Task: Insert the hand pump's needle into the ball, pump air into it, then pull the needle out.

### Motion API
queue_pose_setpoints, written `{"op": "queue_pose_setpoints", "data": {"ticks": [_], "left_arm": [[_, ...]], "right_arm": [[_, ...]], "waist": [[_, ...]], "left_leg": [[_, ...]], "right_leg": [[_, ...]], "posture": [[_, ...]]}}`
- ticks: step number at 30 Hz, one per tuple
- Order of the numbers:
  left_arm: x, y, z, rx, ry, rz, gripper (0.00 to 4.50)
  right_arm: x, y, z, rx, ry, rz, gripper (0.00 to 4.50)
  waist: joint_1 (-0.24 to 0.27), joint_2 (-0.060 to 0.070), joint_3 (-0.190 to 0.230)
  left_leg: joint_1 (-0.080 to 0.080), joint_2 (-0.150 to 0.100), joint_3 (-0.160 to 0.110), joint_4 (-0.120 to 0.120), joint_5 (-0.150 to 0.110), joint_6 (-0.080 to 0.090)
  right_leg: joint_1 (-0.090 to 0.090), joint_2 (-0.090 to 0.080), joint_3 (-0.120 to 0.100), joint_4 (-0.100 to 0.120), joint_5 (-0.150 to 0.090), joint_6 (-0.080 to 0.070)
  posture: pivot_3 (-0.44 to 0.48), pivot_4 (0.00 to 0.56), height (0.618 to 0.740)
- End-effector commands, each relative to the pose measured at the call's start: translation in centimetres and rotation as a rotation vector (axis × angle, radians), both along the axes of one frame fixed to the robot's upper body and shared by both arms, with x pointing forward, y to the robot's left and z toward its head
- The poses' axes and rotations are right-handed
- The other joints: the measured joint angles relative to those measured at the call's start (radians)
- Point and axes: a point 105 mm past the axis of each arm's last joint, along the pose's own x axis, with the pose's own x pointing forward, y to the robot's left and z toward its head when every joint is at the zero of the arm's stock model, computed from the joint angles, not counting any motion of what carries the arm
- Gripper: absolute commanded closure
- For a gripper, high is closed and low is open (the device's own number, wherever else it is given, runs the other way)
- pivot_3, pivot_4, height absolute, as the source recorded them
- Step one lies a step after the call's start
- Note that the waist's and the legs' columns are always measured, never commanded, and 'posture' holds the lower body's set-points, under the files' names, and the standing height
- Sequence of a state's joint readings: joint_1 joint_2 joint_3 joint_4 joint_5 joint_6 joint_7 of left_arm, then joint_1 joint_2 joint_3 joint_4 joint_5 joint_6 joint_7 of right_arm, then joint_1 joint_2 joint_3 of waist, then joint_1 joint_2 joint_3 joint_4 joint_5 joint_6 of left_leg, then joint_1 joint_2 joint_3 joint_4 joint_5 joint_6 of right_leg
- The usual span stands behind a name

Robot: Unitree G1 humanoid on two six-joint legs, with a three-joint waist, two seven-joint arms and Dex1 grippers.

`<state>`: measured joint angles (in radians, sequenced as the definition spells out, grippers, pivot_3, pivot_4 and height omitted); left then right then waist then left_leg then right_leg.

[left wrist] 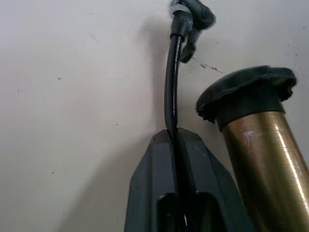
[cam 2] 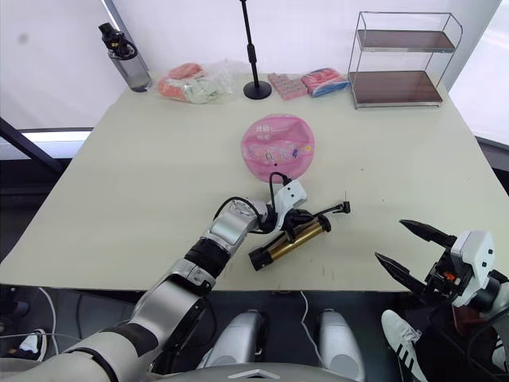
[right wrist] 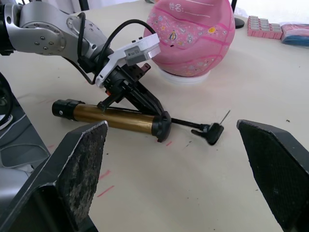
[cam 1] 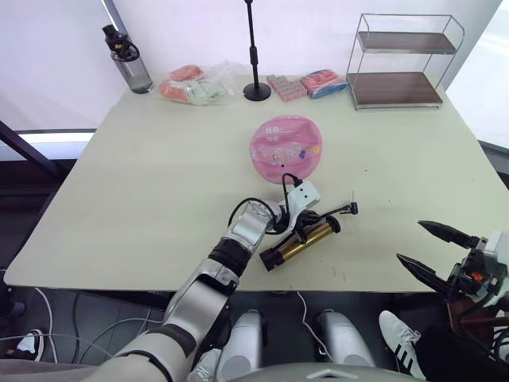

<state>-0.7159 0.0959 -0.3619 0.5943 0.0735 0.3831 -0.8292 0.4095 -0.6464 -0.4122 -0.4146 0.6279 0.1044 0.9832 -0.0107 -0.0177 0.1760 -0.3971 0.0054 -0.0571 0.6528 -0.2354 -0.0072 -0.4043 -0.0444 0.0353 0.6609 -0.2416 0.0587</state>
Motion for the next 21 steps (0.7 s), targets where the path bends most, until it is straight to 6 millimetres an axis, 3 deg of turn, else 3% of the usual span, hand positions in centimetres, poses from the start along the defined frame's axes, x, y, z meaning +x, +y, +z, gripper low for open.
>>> {"op": "queue_pose_setpoints", "data": {"ticks": [1,11,21], "left_arm": [[-0.5,-0.1,-0.2,-0.006,0.008,-0.02,4.48],[-0.4,-0.3,3.0,-0.137,-0.133,-0.056,4.48],[-1.4,0.4,5.6,-0.312,-0.195,-0.138,4.48]], "right_arm": [[0.0,-0.3,1.2,-0.014,-0.061,-0.013,0.0],[0.7,0.1,1.4,0.018,-0.068,-0.045,0.0],[3.5,1.2,1.9,0.207,-0.026,-0.241,0.0]], "waist": [[0.0,0.0,0.0],[-0.001,0.0,0.0],[-0.001,0.0,0.0]], "left_leg": [[0.0,0.0,0.0,0.0,0.0,0.0],[0.0,0.0,-0.001,0.0,0.0,0.0],[0.0,0.0,-0.001,0.0,0.0,0.0]], "right_leg": [[0.0,0.0,0.0,0.0,0.0,0.0],[0.0,0.0,0.0,0.0,0.0,0.0],[0.0,0.0,0.0,0.0,0.0,0.0]], "posture": [[0.0,0.15,0.731],[0.0,0.15,0.731],[0.0,0.15,0.731]]}}
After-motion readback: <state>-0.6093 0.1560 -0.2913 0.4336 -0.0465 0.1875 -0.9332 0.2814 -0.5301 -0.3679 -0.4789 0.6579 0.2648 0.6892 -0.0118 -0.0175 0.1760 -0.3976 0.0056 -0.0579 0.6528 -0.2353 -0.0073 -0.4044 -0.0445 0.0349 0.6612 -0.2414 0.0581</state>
